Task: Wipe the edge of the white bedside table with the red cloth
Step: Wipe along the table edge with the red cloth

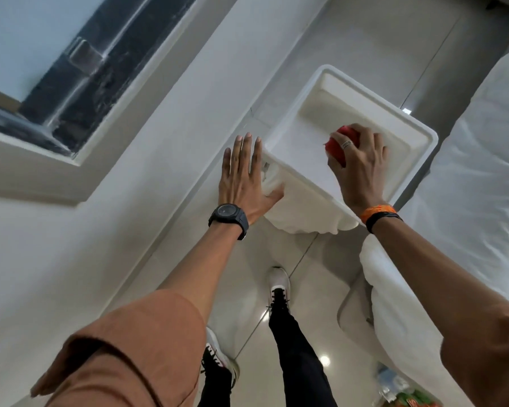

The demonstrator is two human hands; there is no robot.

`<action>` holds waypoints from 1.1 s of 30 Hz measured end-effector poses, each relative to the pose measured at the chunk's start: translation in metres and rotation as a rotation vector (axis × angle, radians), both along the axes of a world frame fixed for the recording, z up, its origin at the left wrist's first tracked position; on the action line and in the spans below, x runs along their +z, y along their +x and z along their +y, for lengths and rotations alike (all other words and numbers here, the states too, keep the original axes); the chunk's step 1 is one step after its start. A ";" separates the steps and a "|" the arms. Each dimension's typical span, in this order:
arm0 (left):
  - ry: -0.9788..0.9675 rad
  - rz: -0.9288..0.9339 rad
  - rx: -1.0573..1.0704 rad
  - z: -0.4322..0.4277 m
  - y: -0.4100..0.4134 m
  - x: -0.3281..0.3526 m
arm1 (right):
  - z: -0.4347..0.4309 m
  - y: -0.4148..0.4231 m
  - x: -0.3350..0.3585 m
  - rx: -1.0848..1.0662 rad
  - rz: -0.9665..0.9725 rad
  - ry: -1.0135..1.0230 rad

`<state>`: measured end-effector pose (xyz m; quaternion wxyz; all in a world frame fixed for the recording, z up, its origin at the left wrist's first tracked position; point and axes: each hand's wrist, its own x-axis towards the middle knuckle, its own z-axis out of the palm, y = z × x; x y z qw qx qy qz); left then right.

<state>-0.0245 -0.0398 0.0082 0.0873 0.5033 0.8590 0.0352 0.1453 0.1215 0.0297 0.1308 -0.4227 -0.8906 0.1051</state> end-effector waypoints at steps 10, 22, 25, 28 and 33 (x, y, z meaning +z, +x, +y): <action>-0.075 0.037 0.169 -0.223 -0.047 -0.028 | -0.229 -0.081 -0.031 0.199 0.209 -0.143; -0.230 0.164 0.167 -0.475 -0.122 -0.252 | -0.467 -0.185 -0.314 0.266 0.060 -0.576; -0.259 0.199 0.156 -0.505 -0.145 -0.313 | -0.498 -0.211 -0.385 0.257 0.064 -0.623; -0.251 0.222 0.144 -0.519 -0.165 -0.359 | -0.517 -0.237 -0.442 0.262 0.070 -0.657; -0.280 0.317 0.081 -0.532 -0.188 -0.422 | -0.532 -0.290 -0.522 0.284 0.087 -0.584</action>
